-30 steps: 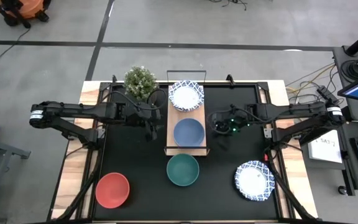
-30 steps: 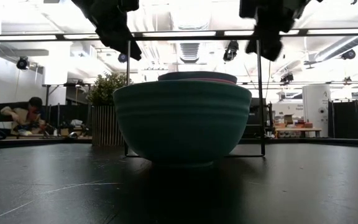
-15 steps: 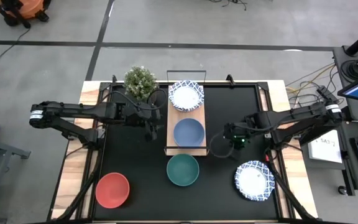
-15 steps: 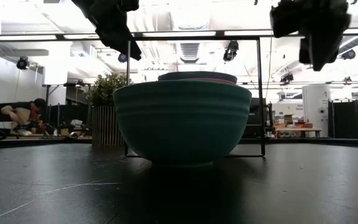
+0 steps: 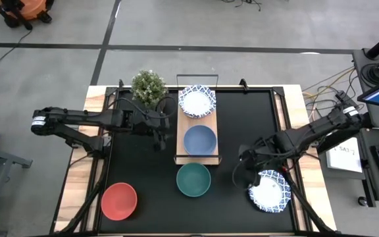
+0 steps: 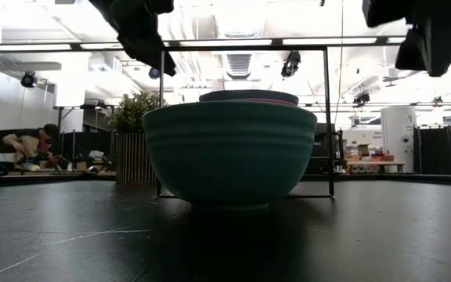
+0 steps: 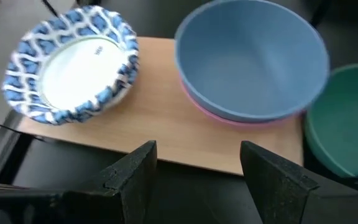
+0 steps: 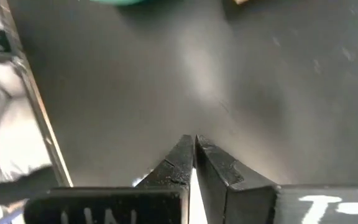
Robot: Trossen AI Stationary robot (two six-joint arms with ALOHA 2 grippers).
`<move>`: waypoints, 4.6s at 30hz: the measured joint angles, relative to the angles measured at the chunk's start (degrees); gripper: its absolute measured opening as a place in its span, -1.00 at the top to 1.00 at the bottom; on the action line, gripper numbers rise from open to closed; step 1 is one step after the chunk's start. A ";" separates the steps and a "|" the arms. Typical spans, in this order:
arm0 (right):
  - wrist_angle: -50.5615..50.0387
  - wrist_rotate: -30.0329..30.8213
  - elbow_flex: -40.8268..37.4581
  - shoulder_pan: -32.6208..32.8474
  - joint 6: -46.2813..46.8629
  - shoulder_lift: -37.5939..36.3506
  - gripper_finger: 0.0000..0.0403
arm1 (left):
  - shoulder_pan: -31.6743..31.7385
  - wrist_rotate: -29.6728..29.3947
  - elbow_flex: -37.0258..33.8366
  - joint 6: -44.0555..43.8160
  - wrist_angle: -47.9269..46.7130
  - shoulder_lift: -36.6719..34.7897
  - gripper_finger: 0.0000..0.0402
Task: Place and stack bowls onto a shelf
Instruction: Stack the plastic green bowl on top of the plastic blue bowl on the shelf
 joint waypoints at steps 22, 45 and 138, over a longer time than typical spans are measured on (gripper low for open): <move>13.10 13.23 -1.17 5.05 -15.53 0.02 0.95 | -30.45 -0.32 -0.02 -4.61 15.25 2.30 -0.07; 15.82 12.38 -1.15 6.32 -22.77 0.02 0.95 | -29.92 3.14 22.86 -2.53 -2.31 32.46 0.06; 29.31 24.18 -1.46 4.83 -46.39 0.02 0.96 | 0.11 27.92 31.08 36.57 -14.31 21.14 1.00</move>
